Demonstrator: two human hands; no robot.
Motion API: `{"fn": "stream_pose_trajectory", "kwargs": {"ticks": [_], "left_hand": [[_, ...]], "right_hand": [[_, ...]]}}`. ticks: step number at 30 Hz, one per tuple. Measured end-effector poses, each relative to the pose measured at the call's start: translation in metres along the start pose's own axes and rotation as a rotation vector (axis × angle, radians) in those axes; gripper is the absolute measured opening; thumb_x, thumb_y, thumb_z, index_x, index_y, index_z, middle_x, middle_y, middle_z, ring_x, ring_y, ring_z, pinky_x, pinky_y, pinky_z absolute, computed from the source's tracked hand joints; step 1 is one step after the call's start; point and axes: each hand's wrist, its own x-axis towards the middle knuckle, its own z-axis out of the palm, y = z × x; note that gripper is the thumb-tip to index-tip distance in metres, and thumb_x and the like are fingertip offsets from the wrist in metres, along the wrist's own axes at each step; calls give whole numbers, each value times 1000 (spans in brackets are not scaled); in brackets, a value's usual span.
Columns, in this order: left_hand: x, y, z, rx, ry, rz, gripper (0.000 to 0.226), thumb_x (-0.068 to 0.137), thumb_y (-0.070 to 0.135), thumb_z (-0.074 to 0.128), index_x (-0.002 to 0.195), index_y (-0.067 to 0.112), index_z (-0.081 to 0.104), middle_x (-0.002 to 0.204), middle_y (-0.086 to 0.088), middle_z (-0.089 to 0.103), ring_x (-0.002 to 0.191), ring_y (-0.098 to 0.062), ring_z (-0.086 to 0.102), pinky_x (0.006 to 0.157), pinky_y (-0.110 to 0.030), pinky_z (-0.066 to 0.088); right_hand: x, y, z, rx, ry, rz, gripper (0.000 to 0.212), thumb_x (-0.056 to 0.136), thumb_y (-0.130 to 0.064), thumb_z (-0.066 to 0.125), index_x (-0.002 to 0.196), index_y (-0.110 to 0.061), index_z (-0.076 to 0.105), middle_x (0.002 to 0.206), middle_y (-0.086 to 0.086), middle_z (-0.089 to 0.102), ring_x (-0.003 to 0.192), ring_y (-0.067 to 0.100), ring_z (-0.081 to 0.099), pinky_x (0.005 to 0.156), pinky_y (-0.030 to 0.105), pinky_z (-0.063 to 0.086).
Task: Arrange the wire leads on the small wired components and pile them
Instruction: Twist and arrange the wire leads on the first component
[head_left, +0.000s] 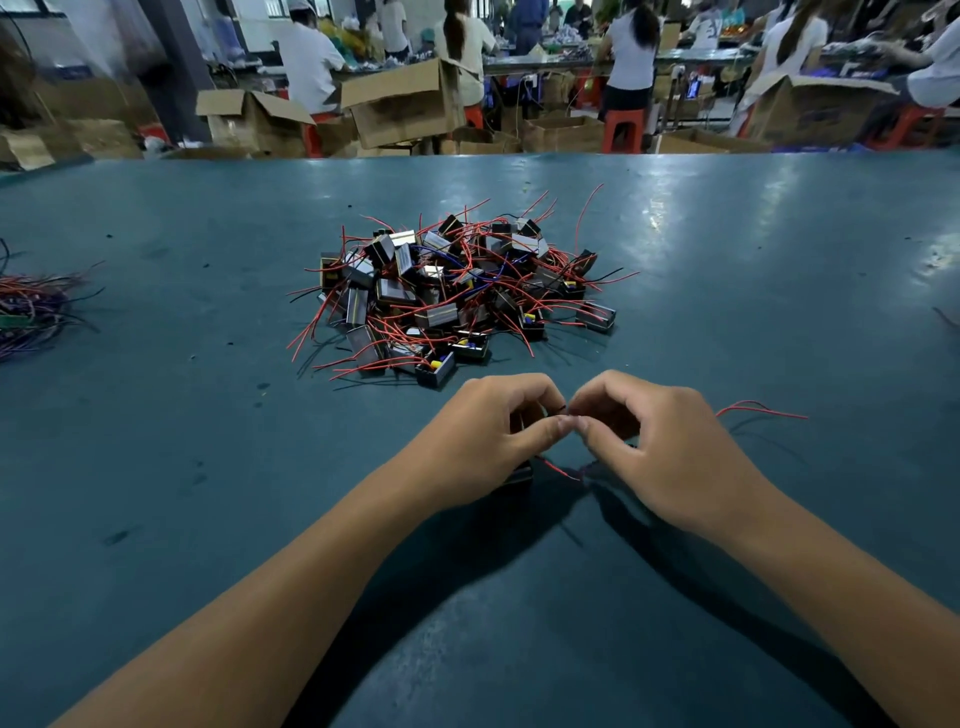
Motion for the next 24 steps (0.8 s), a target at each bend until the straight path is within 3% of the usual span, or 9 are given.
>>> {"fn": "stream_pose_trajectory", "kwargs": {"ticks": [5, 11, 19, 24], "left_hand": [[0, 1, -2, -26, 13, -22, 14, 97, 28, 66, 86, 20, 65, 63, 12, 55, 58, -5, 46, 57, -28, 42], [-2, 4, -3, 18, -30, 21, 11, 99, 24, 64, 90, 17, 65, 70, 5, 58, 66, -18, 52, 63, -36, 45], [-2, 3, -5, 35, -11, 18, 13, 98, 22, 65, 87, 14, 66, 69, -2, 61, 62, -14, 50, 61, -33, 45], [-1, 1, -7, -163, 12, -96, 8, 99, 26, 64, 97, 18, 63, 73, 4, 68, 54, -4, 54, 52, -20, 45]], "right_hand": [[-1, 3, 3, 60, 19, 102, 16, 90, -20, 68, 76, -27, 64, 60, -17, 61, 54, 1, 52, 54, 11, 38], [-1, 5, 0, 103, -89, 142, 19, 90, -20, 67, 73, -26, 62, 54, -15, 55, 48, 2, 44, 51, 12, 36], [-1, 6, -7, 76, -124, 179, 17, 88, -19, 66, 73, -24, 64, 55, -13, 59, 48, 1, 45, 49, 12, 37], [-4, 5, -1, 492, 50, 408, 11, 94, -9, 63, 84, -10, 66, 64, 4, 69, 48, 13, 57, 44, 20, 45]]}}
